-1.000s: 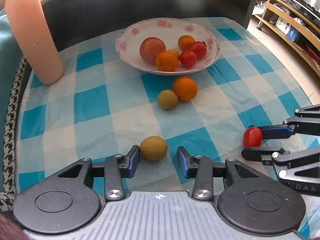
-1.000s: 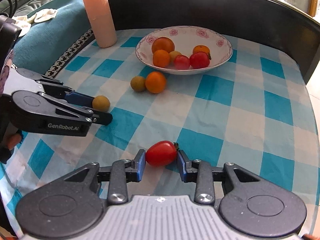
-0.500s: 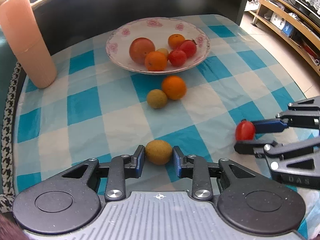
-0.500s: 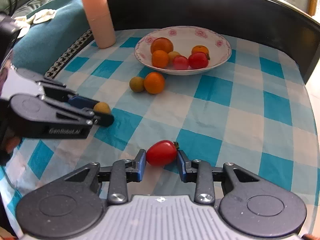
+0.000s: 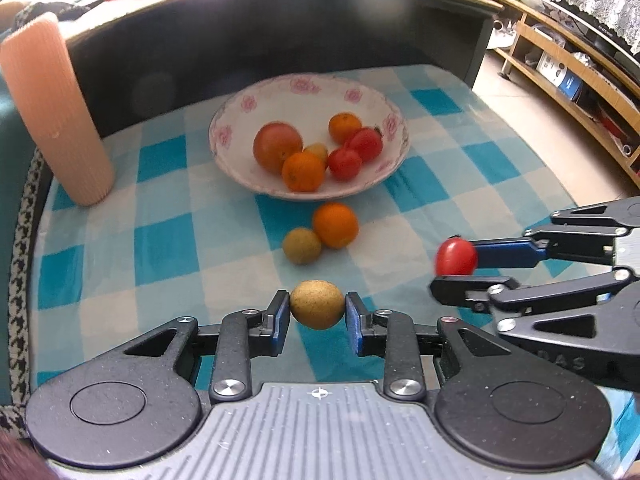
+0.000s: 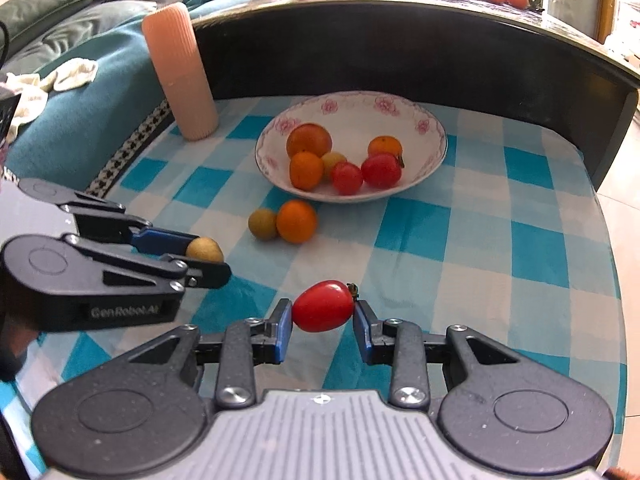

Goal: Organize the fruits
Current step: 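Carry the brown fruit in the left tool while the right tool carries the tomato over the bowl, then open both tools over the bowl to drop the brown fruit and tomato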

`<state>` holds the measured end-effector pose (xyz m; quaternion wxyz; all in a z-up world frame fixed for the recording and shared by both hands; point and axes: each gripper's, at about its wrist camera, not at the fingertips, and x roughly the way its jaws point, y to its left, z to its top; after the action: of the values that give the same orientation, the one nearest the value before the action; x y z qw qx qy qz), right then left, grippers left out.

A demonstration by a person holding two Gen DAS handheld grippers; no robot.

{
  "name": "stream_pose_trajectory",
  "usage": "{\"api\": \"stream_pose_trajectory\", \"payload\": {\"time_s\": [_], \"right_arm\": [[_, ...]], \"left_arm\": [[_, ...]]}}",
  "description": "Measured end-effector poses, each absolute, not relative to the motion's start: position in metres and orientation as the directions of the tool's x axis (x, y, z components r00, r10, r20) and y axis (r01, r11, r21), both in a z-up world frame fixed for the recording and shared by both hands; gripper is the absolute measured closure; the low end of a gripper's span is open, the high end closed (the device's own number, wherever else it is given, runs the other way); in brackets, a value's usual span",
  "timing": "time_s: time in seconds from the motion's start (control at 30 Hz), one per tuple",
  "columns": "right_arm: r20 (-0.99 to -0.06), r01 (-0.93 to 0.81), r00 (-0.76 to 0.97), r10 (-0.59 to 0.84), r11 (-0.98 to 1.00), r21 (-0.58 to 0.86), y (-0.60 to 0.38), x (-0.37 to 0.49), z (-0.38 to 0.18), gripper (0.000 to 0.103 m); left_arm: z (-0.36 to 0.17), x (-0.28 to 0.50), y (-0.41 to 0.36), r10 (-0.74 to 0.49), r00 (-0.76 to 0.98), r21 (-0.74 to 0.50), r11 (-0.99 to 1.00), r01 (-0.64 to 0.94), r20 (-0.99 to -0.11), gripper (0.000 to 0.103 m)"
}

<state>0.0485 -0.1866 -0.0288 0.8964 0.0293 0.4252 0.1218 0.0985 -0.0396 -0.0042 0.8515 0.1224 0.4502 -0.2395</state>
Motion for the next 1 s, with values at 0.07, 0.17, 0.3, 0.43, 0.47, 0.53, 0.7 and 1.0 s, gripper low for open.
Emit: {"api": "stream_pose_trajectory", "payload": {"time_s": [0.07, 0.17, 0.3, 0.43, 0.47, 0.53, 0.7, 1.0], "right_arm": [[-0.746, -0.190, 0.619, 0.246, 0.968, 0.161, -0.186, 0.051, -0.024, 0.046], [-0.730, -0.189, 0.639, 0.242, 0.969, 0.156, -0.185, 0.055, -0.016, 0.046], [-0.716, -0.171, 0.655, 0.242, 0.970, 0.171, -0.189, 0.060, -0.008, 0.046], [-0.704, -0.149, 0.674, 0.225, 0.974, 0.169, -0.194, 0.070, -0.002, 0.046], [-0.698, -0.147, 0.681, 0.221, 0.975, 0.165, -0.196, 0.074, 0.001, 0.046], [-0.688, -0.150, 0.693, 0.215, 0.977, 0.155, -0.197, 0.083, 0.004, 0.046], [-0.668, -0.148, 0.718, 0.194, 0.981, 0.126, -0.199, 0.110, 0.009, 0.046], [-0.654, -0.136, 0.737, 0.171, 0.985, 0.103, -0.200, 0.153, -0.003, 0.046]], "left_arm": [[0.001, 0.099, -0.043, -0.304, 0.492, -0.005, 0.854, 0.520, -0.816, 0.065], [0.008, 0.102, -0.047, -0.309, 0.509, -0.006, 0.859, 0.511, -0.803, 0.065], [0.016, 0.113, -0.052, -0.314, 0.524, -0.019, 0.869, 0.494, -0.792, 0.066], [0.023, 0.126, -0.059, -0.305, 0.553, 0.000, 0.875, 0.483, -0.776, 0.067], [0.025, 0.131, -0.061, -0.300, 0.560, 0.007, 0.877, 0.480, -0.772, 0.067], [0.028, 0.138, -0.063, -0.291, 0.574, 0.022, 0.880, 0.475, -0.766, 0.067], [0.029, 0.163, -0.066, -0.285, 0.594, 0.022, 0.890, 0.455, -0.753, 0.067], [0.013, 0.201, -0.070, -0.263, 0.599, 0.012, 0.910, 0.415, -0.757, 0.067]]}}
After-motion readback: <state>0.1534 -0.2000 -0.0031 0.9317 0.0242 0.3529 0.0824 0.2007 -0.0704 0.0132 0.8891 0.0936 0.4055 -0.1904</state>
